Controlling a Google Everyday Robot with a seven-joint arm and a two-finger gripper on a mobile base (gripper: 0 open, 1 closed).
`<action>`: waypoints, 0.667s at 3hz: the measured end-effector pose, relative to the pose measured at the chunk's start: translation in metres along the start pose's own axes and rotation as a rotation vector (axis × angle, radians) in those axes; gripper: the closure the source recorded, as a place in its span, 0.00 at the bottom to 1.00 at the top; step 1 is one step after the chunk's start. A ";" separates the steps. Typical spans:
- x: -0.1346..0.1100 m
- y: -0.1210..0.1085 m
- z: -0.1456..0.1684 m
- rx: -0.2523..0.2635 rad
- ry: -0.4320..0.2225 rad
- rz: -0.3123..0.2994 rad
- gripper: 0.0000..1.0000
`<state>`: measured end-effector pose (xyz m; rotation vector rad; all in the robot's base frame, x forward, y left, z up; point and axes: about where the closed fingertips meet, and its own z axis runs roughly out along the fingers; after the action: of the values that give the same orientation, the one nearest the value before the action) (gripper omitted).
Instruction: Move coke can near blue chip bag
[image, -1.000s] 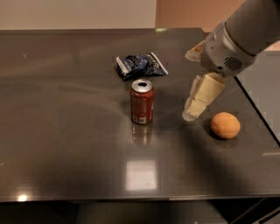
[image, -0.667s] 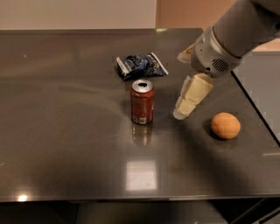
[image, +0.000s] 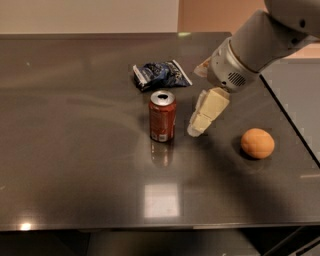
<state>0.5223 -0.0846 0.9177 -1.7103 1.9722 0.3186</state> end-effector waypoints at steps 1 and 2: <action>-0.010 -0.001 0.008 -0.024 -0.035 -0.002 0.00; -0.020 0.001 0.017 -0.048 -0.070 -0.007 0.00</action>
Offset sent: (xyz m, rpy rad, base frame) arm 0.0067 0.0384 -0.0086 0.1128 0.0411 0.0609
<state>0.5265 -0.0589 0.9132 -1.7117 1.9226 0.4209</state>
